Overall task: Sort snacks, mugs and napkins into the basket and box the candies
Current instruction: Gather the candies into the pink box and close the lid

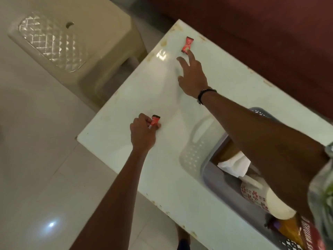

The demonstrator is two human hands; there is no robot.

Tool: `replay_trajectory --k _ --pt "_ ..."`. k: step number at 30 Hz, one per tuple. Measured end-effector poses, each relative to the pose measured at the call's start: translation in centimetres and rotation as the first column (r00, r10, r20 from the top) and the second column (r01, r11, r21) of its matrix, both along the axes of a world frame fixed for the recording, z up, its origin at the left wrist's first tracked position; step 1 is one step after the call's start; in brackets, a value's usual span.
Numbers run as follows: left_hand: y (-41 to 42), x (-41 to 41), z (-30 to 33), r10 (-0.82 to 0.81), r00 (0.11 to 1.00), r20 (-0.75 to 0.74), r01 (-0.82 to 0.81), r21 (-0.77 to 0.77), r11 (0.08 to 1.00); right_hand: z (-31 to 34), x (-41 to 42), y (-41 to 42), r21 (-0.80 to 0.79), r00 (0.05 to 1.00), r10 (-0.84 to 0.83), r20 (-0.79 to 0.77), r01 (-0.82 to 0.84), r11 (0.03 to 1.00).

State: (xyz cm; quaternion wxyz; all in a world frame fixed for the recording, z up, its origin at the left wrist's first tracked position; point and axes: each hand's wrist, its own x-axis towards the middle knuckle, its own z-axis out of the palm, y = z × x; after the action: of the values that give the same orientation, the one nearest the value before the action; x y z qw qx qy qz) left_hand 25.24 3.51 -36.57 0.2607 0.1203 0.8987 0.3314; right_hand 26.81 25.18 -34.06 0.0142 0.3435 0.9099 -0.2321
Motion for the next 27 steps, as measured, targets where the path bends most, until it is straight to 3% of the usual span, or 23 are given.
replay_trajectory --k 8,12,17,24,27 --pt "0.3 0.2 0.4 -0.035 0.999 -0.035 0.034 -0.035 0.999 0.5 -3.7 5.2 -0.145 0.981 0.052 0.186 -0.025 0.989" --pt "0.4 0.3 0.5 -0.044 0.998 -0.047 0.042 -0.055 0.998 1.2 -3.8 5.2 -0.086 0.961 0.137 0.240 -0.119 0.989" --pt "0.5 0.4 0.7 -0.044 0.999 -0.030 0.042 -0.081 0.996 -0.3 0.1 -1.1 0.116 0.993 0.065 0.098 -0.076 0.990" --pt "0.7 -0.2 1.1 -0.066 0.997 0.041 0.070 -0.134 0.988 -0.4 7.5 -12.9 0.289 0.980 0.174 0.095 -0.194 0.937" --pt "0.4 -0.3 2.0 -0.078 0.992 0.101 0.090 -0.128 0.988 0.1 9.6 -14.5 0.071 0.983 0.181 0.002 -0.181 0.981"
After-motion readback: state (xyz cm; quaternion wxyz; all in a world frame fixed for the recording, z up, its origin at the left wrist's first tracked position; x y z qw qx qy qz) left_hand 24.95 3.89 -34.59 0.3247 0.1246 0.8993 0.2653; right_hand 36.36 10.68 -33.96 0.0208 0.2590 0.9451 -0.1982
